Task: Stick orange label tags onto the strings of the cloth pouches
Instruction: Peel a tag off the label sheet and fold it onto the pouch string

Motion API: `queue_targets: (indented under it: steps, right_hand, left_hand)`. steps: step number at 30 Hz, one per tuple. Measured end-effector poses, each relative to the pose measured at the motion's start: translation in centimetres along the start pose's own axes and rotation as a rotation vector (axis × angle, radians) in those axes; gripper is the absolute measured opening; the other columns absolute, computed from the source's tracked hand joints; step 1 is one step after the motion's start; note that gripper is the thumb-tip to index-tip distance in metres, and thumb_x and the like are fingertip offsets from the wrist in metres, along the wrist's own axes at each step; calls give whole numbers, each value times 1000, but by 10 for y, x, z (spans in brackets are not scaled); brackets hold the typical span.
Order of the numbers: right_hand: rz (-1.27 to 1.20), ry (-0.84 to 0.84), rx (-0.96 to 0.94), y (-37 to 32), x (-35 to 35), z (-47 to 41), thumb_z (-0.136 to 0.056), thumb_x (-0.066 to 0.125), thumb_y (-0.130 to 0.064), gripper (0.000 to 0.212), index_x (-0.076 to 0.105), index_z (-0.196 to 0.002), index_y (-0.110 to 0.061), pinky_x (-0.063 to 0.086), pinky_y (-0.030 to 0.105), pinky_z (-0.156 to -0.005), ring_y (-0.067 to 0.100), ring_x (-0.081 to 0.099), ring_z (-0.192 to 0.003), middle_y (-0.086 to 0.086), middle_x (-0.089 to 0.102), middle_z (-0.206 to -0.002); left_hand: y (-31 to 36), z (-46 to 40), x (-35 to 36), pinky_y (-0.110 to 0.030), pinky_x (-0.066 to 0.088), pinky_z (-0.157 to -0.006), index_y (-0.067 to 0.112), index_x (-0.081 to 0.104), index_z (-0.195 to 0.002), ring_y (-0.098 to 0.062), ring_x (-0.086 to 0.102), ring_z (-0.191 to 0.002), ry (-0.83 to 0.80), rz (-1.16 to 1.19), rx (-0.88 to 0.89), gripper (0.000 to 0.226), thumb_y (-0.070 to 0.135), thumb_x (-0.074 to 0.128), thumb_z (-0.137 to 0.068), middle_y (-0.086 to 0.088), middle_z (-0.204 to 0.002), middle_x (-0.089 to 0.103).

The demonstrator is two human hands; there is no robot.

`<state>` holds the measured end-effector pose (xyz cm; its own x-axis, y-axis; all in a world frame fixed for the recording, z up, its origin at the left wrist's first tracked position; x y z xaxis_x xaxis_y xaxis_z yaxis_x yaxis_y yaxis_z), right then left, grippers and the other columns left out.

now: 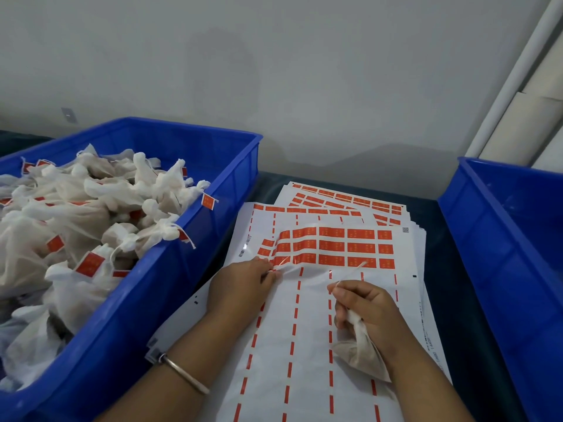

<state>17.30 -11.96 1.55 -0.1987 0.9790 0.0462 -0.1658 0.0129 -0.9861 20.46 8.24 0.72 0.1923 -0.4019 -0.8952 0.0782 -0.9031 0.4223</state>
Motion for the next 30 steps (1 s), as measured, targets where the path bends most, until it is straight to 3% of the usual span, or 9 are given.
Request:
queue_targets:
  steps: [9, 12, 16, 22, 27, 30]
  right_hand:
    - [-16, 2, 11, 2, 0, 1, -89, 59, -14, 27, 78, -75, -28, 53, 23, -56, 15, 59, -50, 4, 64, -57]
    - [-29, 1, 18, 4, 0, 1, -88, 60, -14, 25, 78, -76, -28, 53, 23, -56, 14, 59, -50, 4, 64, -57]
    - [-29, 5, 19, 3, 0, 1, -88, 60, -14, 26, 77, -76, -29, 53, 22, -55, 13, 59, -50, 3, 65, -58]
    - [-103, 39, 37, 8, -3, 2, -86, 64, -13, 18, 78, -79, -22, 54, 26, -58, 15, 62, -56, 5, 68, -67]
    - [-152, 98, 16, 6, -9, 3, -74, 71, -25, 8, 78, -77, -23, 57, 33, -73, 17, 66, -66, 3, 71, -73]
    - [-179, 135, -32, -1, -14, 6, -58, 71, -38, 22, 77, -77, -29, 56, 30, -72, 17, 69, -70, -4, 73, -79]
  left_hand:
    - [-8, 0, 0, -28, 56, -76, 43, 47, -118, -10, 62, -86, 25, 104, -64, 40, 61, 46, -82, 17, -114, 61]
    - [-6, 0, 1, -28, 56, -74, 44, 47, -112, -10, 62, -81, 18, 77, -52, 33, 60, 44, -84, 17, -111, 61]
    - [-7, 1, 2, -32, 56, -79, 42, 47, -122, -13, 63, -89, -1, 10, -50, 39, 56, 40, -87, 13, -120, 59]
    - [-7, 0, 0, -28, 56, -78, 38, 49, -117, -11, 64, -87, 27, 3, -58, 32, 52, 39, -90, 12, -116, 61]
    - [-26, -3, -16, -18, 53, -66, 25, 54, -101, -8, 60, -70, 173, 254, -239, 16, 36, 44, -94, 7, -94, 63]
    - [-42, 3, -32, -19, 45, -65, 20, 55, -97, -8, 55, -68, 338, 475, -377, 13, 27, 44, -96, 4, -86, 59]
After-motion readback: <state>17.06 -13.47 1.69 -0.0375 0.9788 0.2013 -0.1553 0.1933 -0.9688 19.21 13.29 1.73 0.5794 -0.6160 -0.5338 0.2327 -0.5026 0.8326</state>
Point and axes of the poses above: each hand's wrist, its own z-axis away from the middle knuckle, its own x-axis out of the palm, y = z × x, the point moved 10 cm from there along -z, towards the middle knuckle
